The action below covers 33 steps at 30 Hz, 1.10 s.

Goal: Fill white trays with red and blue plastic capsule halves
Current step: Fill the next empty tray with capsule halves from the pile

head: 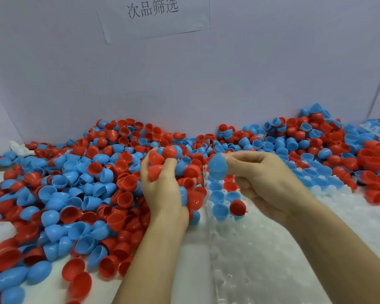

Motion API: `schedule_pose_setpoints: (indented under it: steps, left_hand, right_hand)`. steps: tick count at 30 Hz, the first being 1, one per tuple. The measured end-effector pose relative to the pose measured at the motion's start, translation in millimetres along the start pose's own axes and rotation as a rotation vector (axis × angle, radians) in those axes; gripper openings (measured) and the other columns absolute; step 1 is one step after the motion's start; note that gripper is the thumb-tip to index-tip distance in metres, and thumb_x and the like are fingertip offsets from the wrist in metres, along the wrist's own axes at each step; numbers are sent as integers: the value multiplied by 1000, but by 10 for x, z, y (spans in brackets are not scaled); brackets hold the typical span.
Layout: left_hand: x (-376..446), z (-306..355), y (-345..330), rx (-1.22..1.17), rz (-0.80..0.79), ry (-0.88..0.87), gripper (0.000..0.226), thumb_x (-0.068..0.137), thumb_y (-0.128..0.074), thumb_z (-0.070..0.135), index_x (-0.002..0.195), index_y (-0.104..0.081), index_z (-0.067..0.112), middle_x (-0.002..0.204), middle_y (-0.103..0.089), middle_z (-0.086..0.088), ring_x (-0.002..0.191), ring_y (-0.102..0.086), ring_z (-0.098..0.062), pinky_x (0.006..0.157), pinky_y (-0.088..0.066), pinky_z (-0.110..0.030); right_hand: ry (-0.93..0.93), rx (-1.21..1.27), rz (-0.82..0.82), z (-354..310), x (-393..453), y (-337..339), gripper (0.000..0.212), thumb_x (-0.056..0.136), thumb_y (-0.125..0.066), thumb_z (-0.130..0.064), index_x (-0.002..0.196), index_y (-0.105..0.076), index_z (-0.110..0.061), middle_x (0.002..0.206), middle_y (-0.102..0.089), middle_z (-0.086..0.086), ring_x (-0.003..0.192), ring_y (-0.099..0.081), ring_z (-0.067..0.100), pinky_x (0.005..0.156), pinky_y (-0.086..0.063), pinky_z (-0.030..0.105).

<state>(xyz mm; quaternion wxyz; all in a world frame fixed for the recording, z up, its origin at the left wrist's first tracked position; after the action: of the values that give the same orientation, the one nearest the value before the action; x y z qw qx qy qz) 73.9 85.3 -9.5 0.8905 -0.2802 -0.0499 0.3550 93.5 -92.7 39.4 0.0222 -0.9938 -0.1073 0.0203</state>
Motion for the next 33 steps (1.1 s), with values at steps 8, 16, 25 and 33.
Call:
schedule_pose_setpoints:
  steps: [8,16,25,33]
  left_hand:
    - [45,-109,-3,-25,-47,177,42,87,-74,32,127,-66,24,107,-74,-12,59,-67,-19,55,-58,-38]
    - [61,-158,-25,-24,-102,231,43,86,-74,36,125,-66,22,101,-73,-10,62,-67,-17,62,-60,-38]
    - [51,-116,0,1,-80,205,38,88,-72,37,123,-67,22,91,-73,-7,62,-68,-17,61,-60,-37]
    - [44,-119,0,-29,-85,233,49,86,-74,39,128,-65,15,86,-70,-9,66,-67,-22,56,-51,-31]
  right_hand:
    - [235,-868,138,-137,108,621,37,79,-84,-14,92,-58,-38,78,-70,-11,60,-65,-1,42,-44,12]
    - [176,-1308,-89,219,180,297,40,79,-74,-2,102,-69,-33,98,-68,-14,92,-65,13,81,-59,38]
    - [268,-1225,-194,138,100,142,15,85,-77,-31,100,-76,-33,94,-69,-16,75,-62,3,66,-55,23]
    - [311,-345,753,-176,100,1394,20,89,-60,-10,92,-68,-28,82,-73,-1,68,-74,17,52,-52,24]
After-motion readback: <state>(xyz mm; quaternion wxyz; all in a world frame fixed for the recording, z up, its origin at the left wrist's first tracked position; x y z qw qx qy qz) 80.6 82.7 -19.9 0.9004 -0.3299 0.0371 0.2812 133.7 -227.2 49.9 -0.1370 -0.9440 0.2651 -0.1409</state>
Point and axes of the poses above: each hand's wrist, its own x-axis towards the middle knuckle, its own y-axis out of the back of the hand, z = x × y, the point moved 7 cm from there along x, towards the middle knuckle
